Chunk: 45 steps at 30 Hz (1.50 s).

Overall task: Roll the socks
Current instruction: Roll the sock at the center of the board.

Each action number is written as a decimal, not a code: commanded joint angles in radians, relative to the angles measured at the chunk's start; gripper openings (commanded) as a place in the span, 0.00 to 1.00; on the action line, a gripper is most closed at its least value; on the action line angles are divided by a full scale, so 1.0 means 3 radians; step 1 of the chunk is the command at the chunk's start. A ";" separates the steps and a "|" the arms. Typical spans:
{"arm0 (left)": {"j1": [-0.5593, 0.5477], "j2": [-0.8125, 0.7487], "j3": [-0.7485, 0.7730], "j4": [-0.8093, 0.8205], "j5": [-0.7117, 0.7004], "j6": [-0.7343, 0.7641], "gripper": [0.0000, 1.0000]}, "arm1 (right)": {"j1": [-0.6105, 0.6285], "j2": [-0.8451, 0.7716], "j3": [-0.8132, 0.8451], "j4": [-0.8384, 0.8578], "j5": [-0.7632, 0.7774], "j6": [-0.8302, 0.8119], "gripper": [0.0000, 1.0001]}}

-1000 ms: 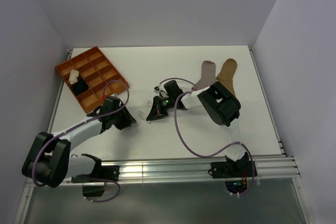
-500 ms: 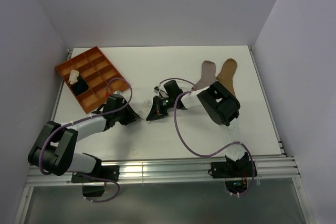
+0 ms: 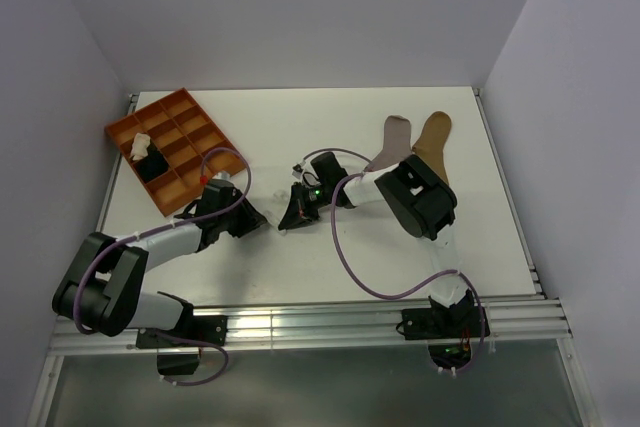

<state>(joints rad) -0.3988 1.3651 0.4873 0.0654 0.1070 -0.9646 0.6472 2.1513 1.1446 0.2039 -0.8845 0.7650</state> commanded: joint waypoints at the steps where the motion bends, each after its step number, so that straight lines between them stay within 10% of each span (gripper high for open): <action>1: -0.0010 -0.0025 0.0042 0.0170 -0.0029 -0.0016 0.37 | -0.0015 0.0141 0.0055 -0.0138 0.0162 -0.0081 0.00; 45: -0.0010 0.0414 0.0196 0.0452 -0.0045 -0.0068 0.41 | -0.0010 0.0223 0.0132 -0.0214 0.0131 -0.0019 0.00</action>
<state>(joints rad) -0.3988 1.4647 0.5217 0.1833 0.1005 -0.9825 0.6472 2.1780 1.1728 0.1932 -0.9104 0.7776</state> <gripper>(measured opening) 0.416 0.020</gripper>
